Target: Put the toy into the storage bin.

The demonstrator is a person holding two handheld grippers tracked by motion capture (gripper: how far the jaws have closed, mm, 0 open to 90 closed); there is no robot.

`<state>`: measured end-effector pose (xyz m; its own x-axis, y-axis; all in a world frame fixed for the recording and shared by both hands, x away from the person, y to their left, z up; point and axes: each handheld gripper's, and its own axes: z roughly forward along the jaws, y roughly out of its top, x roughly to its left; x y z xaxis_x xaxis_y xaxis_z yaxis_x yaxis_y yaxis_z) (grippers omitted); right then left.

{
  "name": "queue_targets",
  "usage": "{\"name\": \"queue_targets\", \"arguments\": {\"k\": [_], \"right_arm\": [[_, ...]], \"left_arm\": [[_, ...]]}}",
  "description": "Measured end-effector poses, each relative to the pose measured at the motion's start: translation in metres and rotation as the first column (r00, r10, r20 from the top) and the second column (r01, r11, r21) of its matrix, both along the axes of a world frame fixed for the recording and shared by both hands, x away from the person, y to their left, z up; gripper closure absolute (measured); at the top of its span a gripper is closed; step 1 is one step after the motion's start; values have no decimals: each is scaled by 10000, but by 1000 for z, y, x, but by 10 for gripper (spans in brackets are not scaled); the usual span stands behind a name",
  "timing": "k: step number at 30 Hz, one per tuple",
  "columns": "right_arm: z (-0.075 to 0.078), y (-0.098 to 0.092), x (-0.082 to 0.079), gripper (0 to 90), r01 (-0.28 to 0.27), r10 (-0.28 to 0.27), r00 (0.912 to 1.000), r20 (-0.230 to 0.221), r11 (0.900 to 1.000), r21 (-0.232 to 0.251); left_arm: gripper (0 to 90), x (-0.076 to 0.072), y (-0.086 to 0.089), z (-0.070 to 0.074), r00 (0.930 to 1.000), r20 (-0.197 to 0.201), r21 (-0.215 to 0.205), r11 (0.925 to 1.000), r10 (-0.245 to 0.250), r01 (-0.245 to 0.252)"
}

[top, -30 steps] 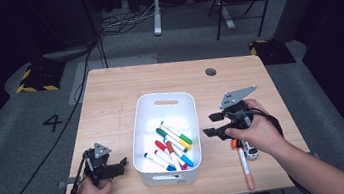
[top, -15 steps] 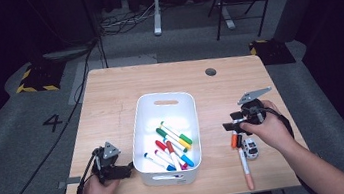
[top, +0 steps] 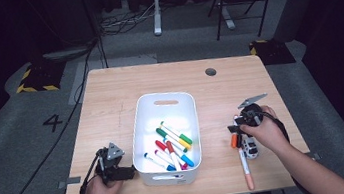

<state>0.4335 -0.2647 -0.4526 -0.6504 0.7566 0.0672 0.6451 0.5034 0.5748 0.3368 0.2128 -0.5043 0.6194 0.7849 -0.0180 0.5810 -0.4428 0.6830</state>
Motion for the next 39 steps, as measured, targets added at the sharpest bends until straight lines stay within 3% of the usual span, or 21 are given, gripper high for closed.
{"name": "queue_targets", "arguments": {"k": [5,13,25,28,36,39], "right_arm": [[-10,-1,2,482,273,-264,9992,-292,9991,309],[-17,7,5,495,200,-200,9998,-47,9998,-39],[-25,40,12,762,36,-32,10000,84,9993,-372],[-25,43,12,766,-43,48,9999,116,9990,-436],[-16,44,8,767,-63,66,9999,-87,9996,270],[-8,43,5,767,-252,249,9996,93,9988,409]], "left_arm": [[143,0,0,0,10000,1,1,10000,6,-6],[143,0,0,0,10000,1,-1,10000,14,-14],[144,-1,0,0,10000,-11,-8,10000,-8,8],[144,-1,0,0,10000,1,-2,10000,-7,7],[144,-1,0,0,10000,-16,-9,10000,-10,10],[143,-1,0,0,10000,-13,-9,10000,-7,7]]}}
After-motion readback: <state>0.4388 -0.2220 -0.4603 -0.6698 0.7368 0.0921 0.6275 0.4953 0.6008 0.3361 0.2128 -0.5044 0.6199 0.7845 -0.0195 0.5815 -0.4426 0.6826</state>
